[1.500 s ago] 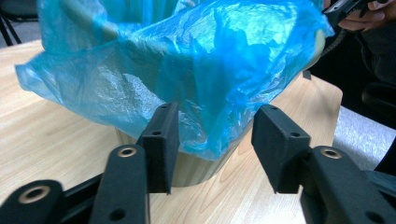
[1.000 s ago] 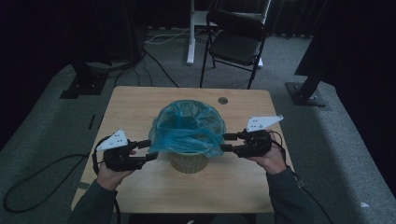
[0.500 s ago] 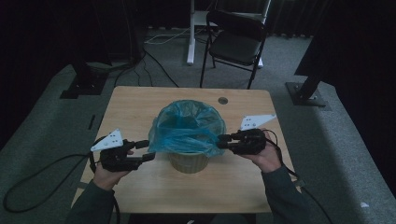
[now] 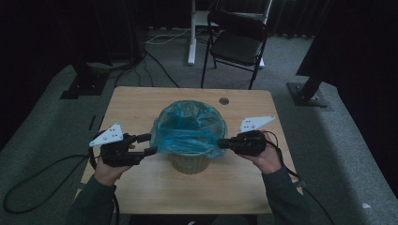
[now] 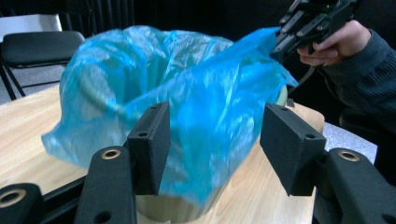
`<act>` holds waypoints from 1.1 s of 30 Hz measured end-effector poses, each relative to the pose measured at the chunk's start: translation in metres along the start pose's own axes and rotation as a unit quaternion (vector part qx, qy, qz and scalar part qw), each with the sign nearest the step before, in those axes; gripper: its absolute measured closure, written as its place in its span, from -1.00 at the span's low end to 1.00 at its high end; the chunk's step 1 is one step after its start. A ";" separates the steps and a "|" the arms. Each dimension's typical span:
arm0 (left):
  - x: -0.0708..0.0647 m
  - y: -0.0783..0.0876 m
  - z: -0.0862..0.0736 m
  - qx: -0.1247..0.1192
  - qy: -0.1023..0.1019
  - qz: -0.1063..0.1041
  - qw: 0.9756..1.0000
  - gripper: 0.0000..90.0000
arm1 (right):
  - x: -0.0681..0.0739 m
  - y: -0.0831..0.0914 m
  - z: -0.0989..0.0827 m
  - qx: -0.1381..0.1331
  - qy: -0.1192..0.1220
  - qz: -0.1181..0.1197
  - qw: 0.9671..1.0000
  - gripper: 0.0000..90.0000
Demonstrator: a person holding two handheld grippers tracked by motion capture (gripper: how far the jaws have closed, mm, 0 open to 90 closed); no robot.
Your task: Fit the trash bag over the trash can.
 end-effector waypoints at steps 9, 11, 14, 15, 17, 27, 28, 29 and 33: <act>-0.001 -0.020 0.014 0.009 -0.013 0.014 1.000 -0.01 | 0.002 0.000 -0.001 0.001 0.003 0.004 1.000 0.94; 0.000 -0.024 0.015 0.016 -0.016 0.019 1.000 0.10 | 0.002 -0.001 -0.001 0.000 0.003 0.005 1.000 0.94; 0.000 -0.029 0.015 0.022 -0.013 0.020 0.999 0.32 | 0.002 -0.001 -0.001 0.000 0.003 0.005 1.000 0.94; 0.000 -0.030 0.014 0.026 -0.014 0.021 0.999 0.41 | 0.002 -0.001 -0.001 0.000 0.003 0.006 1.000 0.94; -0.001 -0.032 0.013 0.029 -0.013 0.020 0.999 0.61 | 0.002 -0.001 -0.001 -0.001 0.002 0.006 1.000 0.94; -0.003 -0.031 0.005 0.036 -0.005 0.015 0.999 0.93 | 0.005 -0.002 -0.004 0.002 0.005 0.011 1.000 0.95; -0.003 -0.031 0.003 0.037 -0.004 0.013 0.999 0.93 | 0.006 -0.003 -0.004 0.003 0.005 0.011 1.000 0.95; -0.003 -0.030 0.002 0.037 -0.004 0.013 0.999 0.93 | 0.006 -0.003 -0.005 0.003 0.005 0.012 1.000 0.95; -0.006 -0.029 -0.003 0.037 0.000 0.009 0.999 0.93 | 0.009 -0.004 -0.006 0.006 0.007 0.015 1.000 0.95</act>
Point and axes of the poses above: each handheld gripper's, and its own axes: y roughly backward along the jaws, z roughly out of its top, x roughly to its left, the point moved 8 cm from there along -y, roughly forward along the jaws, and after that the axes turned 6 degrees about y, right-handed, at the moved point
